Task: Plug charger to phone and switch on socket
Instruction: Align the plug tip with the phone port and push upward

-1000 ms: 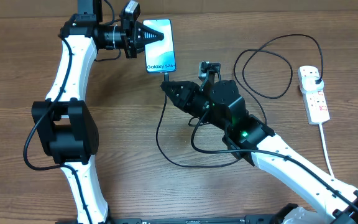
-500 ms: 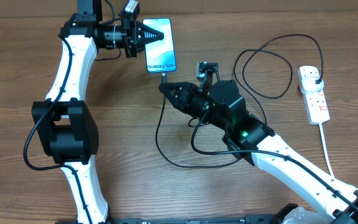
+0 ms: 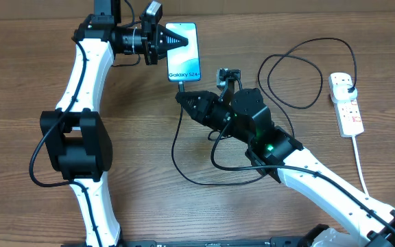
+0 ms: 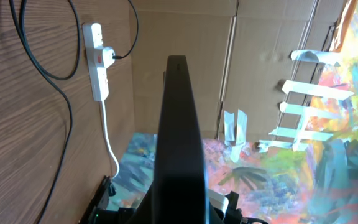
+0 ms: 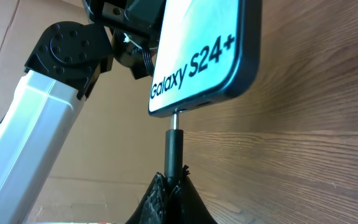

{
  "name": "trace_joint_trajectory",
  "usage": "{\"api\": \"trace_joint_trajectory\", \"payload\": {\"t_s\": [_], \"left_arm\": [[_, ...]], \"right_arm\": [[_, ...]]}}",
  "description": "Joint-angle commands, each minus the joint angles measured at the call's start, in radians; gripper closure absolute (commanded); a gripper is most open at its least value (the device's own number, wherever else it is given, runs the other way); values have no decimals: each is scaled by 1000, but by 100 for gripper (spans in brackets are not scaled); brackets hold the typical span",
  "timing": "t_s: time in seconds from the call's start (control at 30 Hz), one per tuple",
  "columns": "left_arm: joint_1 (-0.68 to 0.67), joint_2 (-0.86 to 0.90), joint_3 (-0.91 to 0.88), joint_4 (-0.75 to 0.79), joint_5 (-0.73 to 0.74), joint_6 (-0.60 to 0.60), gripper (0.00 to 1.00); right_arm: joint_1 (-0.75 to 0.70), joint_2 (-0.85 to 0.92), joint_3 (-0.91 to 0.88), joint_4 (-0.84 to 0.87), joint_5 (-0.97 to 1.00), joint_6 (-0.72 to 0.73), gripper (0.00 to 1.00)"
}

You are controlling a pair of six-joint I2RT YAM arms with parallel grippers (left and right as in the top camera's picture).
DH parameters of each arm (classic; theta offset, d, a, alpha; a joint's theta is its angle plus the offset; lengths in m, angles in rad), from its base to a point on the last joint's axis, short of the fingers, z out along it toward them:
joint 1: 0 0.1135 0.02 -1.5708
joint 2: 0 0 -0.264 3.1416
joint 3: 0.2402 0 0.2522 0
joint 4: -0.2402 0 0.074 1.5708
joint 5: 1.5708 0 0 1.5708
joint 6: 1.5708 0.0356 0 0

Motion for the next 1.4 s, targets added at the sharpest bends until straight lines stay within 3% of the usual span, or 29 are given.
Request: {"api": "trace_joint_trajectory", "payload": {"t_s": [0.0,0.77,1.37], "left_arm": [[0,-5,17,4,32,-23,96],[13,-5,17,65,65,-78,96],[12,-5,17,188,73,-214,96]], "right_arm": [[5,0,1,26,2,-32,96],[3,0,1,40,50,-64,96],[3,0,1,40,64,-68,96]]}}
